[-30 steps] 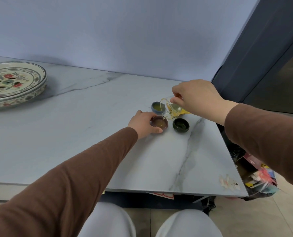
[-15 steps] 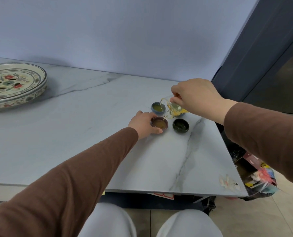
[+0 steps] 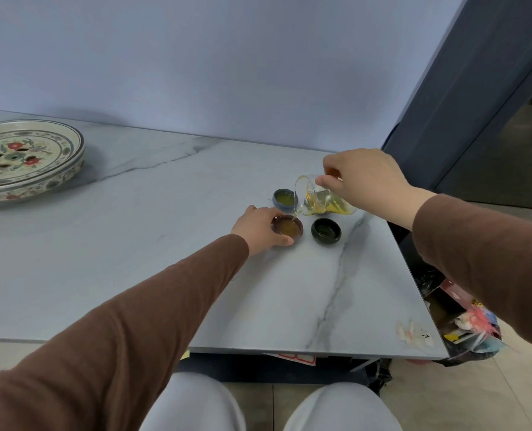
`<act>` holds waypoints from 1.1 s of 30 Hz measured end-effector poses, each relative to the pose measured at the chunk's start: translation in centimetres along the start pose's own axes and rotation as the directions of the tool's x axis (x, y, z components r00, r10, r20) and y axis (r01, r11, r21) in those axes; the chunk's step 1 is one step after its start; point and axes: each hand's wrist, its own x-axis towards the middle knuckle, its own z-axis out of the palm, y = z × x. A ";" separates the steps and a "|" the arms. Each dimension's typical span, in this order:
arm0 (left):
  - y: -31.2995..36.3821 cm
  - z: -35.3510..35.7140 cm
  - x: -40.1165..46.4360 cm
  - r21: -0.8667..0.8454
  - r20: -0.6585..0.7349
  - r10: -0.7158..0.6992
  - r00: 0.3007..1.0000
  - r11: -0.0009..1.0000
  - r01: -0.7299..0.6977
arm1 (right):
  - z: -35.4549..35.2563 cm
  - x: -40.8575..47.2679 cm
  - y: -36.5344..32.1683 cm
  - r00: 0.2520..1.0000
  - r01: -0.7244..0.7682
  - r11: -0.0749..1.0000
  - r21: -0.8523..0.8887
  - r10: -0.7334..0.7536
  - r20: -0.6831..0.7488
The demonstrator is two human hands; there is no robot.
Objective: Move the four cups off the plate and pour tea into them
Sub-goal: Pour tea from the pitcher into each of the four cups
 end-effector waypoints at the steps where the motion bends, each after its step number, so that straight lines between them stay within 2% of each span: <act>1: -0.1 0.1 0.1 0.001 -0.002 0.004 1.000 1.000 -0.004 | 0.3 -0.3 0.4 0.999 -0.037 0.999 0.034 0.036 0.003; 4: -0.3 0.4 0.3 0.052 -0.012 0.022 1.000 0.998 -0.021 | 1.4 -1.2 1.6 0.983 -0.179 0.967 0.179 0.172 0.057; 8: -0.1 0.4 0.2 0.066 -0.032 0.051 0.998 0.997 -0.049 | 2.4 -2.3 3.4 0.924 -0.382 0.828 0.411 0.339 0.177; 11: 0.4 -0.2 0.8 0.057 -0.128 0.107 0.986 0.993 -0.101 | 2.7 -2.7 5.0 0.893 -0.443 0.711 0.546 0.408 0.192; 13: 0.9 -0.7 1.9 0.067 -0.162 0.147 0.976 0.988 -0.138 | 2.6 -2.6 6.1 0.886 -0.447 0.680 0.581 0.428 0.180; 23: 4.7 -0.4 9.3 0.311 -0.028 0.214 0.976 0.930 -0.195 | 2.5 -0.8 10.2 0.896 -0.442 0.786 0.432 0.407 0.176; 28: 5.2 1.2 11.8 0.377 0.068 0.187 0.980 0.905 -0.199 | 3.9 0.4 11.4 0.904 -0.428 0.828 0.361 0.390 0.176; 33: 5.2 2.1 13.0 0.387 0.081 0.189 0.979 0.899 -0.206 | 4.5 1.6 11.6 0.921 -0.387 0.884 0.262 0.361 0.144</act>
